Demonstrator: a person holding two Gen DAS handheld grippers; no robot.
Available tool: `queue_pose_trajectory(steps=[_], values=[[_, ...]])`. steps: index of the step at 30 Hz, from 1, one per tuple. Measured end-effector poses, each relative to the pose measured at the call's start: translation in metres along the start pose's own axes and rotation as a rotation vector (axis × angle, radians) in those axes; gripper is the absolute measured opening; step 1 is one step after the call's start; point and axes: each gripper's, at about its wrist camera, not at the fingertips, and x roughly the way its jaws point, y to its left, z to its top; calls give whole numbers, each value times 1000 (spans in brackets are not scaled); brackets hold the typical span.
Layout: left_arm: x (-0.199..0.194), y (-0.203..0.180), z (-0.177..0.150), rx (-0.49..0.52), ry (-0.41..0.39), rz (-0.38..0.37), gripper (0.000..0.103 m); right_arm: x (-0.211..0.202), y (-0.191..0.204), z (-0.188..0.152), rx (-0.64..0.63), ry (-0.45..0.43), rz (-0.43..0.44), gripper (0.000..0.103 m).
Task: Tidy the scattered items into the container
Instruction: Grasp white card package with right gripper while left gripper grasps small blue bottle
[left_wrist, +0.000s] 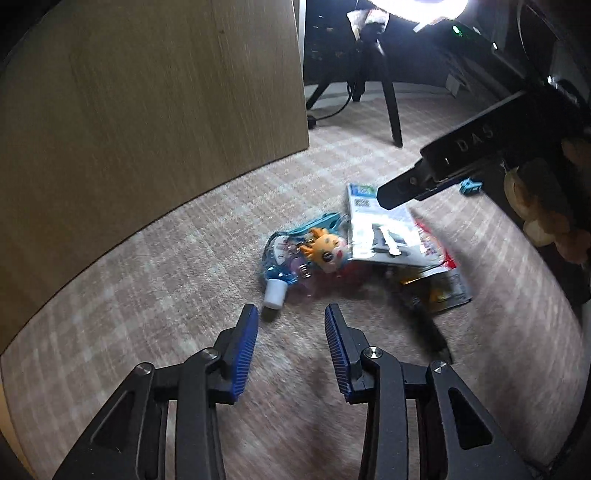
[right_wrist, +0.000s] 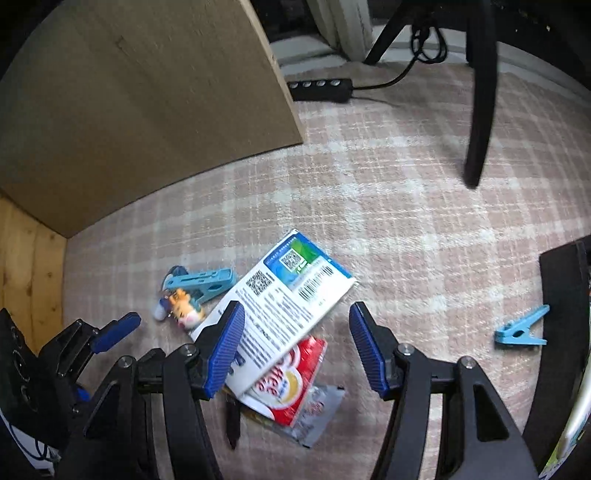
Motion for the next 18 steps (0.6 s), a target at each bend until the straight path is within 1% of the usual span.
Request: queue_pose_trajectory(steps=[2, 5, 9, 13, 14, 18], values=[[5, 1, 0, 28, 6, -5, 32, 5, 1, 2, 32, 15, -20, 58], [10, 4, 1, 62, 12, -17, 31, 11, 3, 5, 83, 42, -10, 58], [12, 11, 0, 87, 9, -31, 30, 16, 10, 10, 88, 44, -52, 61], [13, 13, 1, 120, 8, -32, 31, 18, 6, 15, 156, 50, -15, 61], [14, 13, 3, 124, 7, -35, 31, 19, 9, 16, 145, 51, -22, 63], [18, 3, 10, 161, -4, -42, 29, 25, 24, 17, 68, 72, -89, 64]])
